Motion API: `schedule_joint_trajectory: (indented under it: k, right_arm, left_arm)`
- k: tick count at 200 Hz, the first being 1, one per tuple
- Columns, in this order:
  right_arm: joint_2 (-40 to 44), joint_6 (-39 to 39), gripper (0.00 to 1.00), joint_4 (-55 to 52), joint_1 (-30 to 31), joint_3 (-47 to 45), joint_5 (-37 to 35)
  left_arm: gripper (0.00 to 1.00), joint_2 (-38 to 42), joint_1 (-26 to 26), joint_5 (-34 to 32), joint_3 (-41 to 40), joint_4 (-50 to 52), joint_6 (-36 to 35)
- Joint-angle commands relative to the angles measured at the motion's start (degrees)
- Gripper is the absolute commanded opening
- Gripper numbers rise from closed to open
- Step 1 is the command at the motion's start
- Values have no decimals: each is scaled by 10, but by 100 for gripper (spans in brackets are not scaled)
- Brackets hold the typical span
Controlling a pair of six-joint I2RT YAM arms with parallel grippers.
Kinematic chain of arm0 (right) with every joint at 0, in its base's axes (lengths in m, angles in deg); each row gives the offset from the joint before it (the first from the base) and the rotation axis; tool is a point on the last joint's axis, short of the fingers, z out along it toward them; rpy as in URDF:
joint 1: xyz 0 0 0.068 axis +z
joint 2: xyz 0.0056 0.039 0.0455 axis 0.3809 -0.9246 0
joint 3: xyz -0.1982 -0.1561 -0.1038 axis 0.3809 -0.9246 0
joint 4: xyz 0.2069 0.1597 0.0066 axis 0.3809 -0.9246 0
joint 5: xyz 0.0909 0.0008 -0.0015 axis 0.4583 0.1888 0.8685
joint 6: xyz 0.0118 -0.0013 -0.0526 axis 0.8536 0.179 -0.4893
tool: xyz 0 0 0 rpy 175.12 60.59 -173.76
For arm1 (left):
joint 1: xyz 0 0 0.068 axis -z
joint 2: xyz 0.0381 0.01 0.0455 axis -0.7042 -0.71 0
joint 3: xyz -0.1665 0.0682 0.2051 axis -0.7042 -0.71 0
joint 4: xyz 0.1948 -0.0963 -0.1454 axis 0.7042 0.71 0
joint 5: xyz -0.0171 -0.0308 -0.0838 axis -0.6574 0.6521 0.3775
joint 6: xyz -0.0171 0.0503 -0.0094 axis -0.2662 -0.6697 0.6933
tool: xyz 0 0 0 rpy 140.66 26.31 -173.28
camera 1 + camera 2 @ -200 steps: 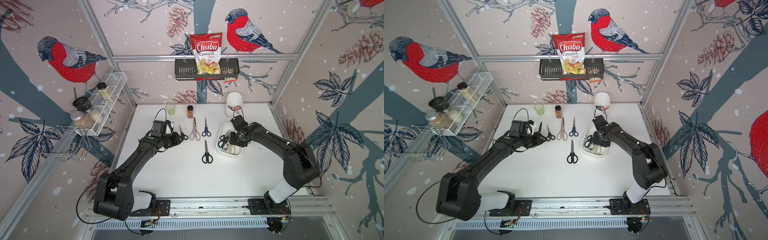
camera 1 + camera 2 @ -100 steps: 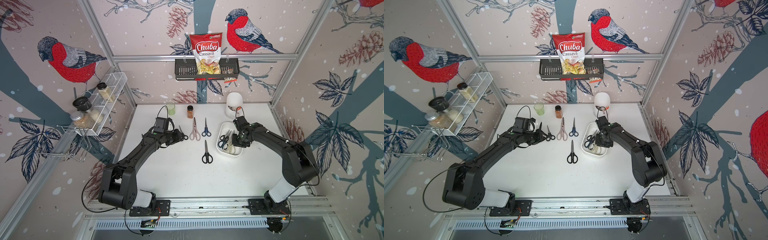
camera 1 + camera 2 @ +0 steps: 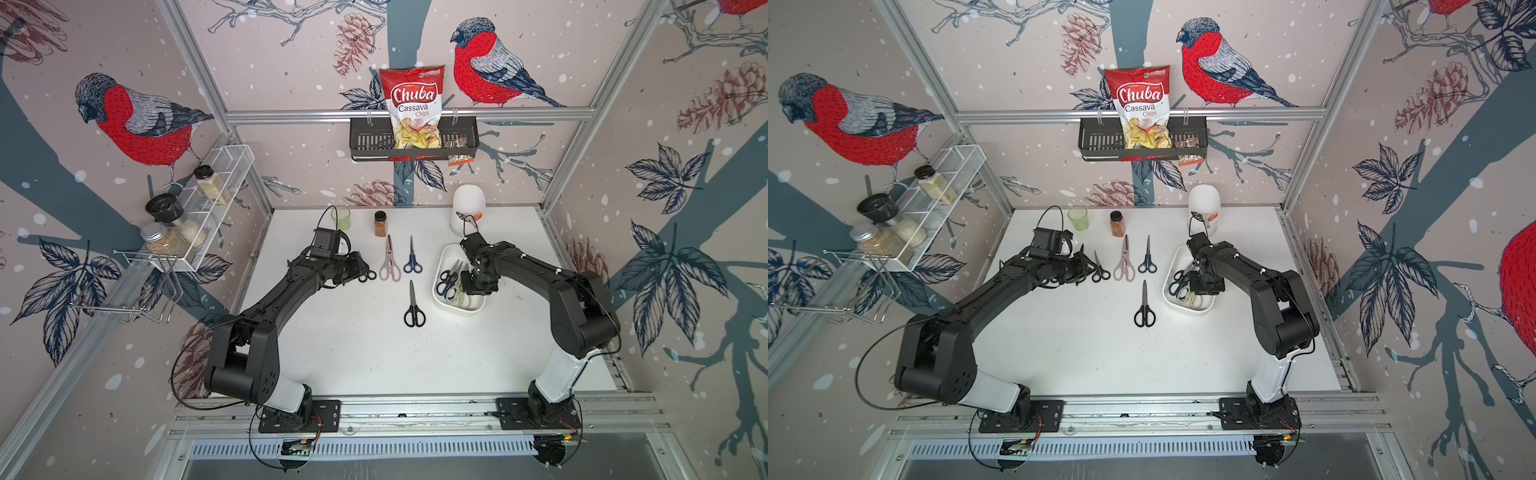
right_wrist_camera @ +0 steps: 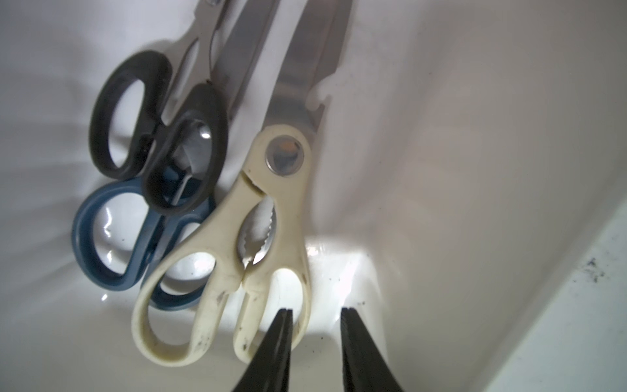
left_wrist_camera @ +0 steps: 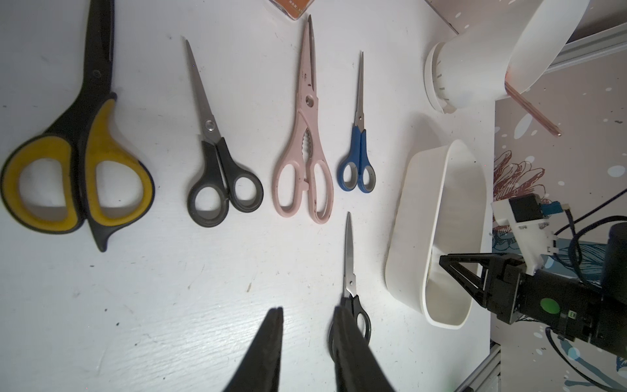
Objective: Take the scissors out of the storage box
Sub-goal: Pick up the scissors from the storage box.
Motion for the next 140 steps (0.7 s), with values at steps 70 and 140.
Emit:
schedule_joint_trajectory:
  k: [70,140]
  right_arm:
    - [-22,-12,32,57,3,-32,8]
    - [-47,-13,31,83,4,-59,-3]
  left_arm:
    - [31,6,0,-19,-1,-12,22]
    - [31,18,0,-23,-2,-4,19]
